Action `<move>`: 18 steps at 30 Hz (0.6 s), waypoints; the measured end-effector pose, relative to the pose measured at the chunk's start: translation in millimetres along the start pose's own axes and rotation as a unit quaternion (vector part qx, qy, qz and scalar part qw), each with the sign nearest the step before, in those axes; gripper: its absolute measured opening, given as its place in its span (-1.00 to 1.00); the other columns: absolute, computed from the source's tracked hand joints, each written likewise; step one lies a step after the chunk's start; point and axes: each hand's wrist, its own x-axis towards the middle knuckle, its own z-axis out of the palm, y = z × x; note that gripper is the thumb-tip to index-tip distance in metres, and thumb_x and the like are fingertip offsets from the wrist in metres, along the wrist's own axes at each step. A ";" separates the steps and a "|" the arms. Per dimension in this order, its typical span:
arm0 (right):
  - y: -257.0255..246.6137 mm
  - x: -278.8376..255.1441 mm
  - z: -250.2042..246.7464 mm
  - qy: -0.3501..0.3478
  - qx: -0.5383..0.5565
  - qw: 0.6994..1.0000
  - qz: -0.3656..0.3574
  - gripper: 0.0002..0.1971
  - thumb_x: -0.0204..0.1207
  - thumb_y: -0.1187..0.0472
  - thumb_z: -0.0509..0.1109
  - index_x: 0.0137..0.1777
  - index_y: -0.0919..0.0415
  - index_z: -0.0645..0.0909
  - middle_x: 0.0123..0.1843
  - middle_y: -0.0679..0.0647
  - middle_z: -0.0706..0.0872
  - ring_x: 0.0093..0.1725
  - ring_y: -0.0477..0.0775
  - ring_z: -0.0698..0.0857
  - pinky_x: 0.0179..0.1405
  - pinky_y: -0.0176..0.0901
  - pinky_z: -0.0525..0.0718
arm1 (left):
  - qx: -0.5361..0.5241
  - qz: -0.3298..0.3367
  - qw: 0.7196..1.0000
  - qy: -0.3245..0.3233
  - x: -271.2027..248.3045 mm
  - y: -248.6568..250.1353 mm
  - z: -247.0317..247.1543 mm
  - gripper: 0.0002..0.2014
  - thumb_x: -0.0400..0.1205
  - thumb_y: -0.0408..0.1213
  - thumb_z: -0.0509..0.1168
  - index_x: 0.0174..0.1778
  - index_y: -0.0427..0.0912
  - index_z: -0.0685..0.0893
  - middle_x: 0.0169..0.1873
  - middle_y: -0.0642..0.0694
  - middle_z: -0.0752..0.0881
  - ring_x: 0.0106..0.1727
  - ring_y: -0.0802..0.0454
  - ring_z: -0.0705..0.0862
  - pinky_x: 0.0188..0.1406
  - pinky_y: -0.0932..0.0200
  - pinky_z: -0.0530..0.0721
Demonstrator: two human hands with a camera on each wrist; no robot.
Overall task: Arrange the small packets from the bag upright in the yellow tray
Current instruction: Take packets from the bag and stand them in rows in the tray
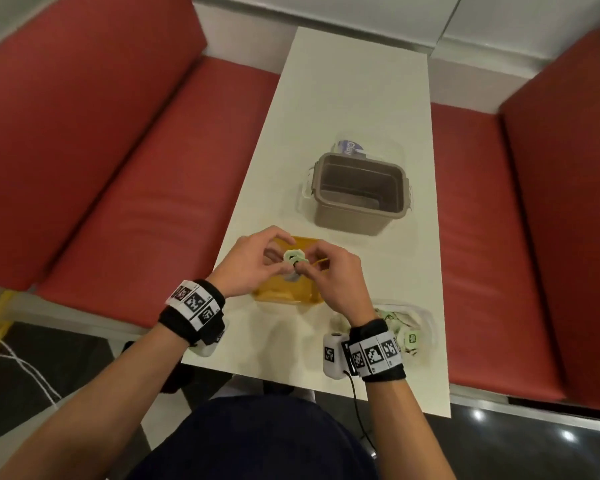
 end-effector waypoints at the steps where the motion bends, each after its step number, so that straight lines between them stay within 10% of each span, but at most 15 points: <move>1: -1.2 6.0 8.8 -0.001 -0.005 1.000 0.007 -0.86 0.55 0.10 0.71 -0.04 0.00 0.79 -0.17 -0.13 0.81 -0.19 -0.12 0.77 -0.12 -0.26 0.69 | 0.015 -0.007 1.000 0.024 2.8 -7.2 -6.3 -0.64 0.60 -0.22 0.67 0.27 0.04 0.75 -0.08 0.09 0.89 -0.03 0.23 0.84 0.00 0.38 0.71; 6: 3.6 41.4 54.5 0.025 -0.030 0.997 0.074 -0.95 0.64 0.19 0.60 0.04 0.04 0.83 -0.15 -0.14 0.81 -0.15 -0.20 0.73 -0.07 -0.20 0.66 | 0.104 -0.096 0.978 0.152 12.0 -74.7 -24.8 -0.65 0.72 -0.11 0.51 0.41 -0.03 0.70 0.19 0.04 0.76 0.05 0.00 0.77 0.22 -0.08 0.77; 18: 12.2 94.2 131.1 0.026 -0.092 0.980 0.175 -0.81 0.73 0.26 0.47 0.21 0.05 0.87 0.08 0.16 0.91 0.02 0.18 0.85 -0.05 -0.07 0.79 | 0.067 -0.161 0.984 0.042 0.9 -125.3 -12.7 -0.49 0.72 -0.27 0.46 0.63 -0.03 0.60 0.07 -0.05 0.82 -0.05 -0.02 0.86 0.05 -0.08 0.87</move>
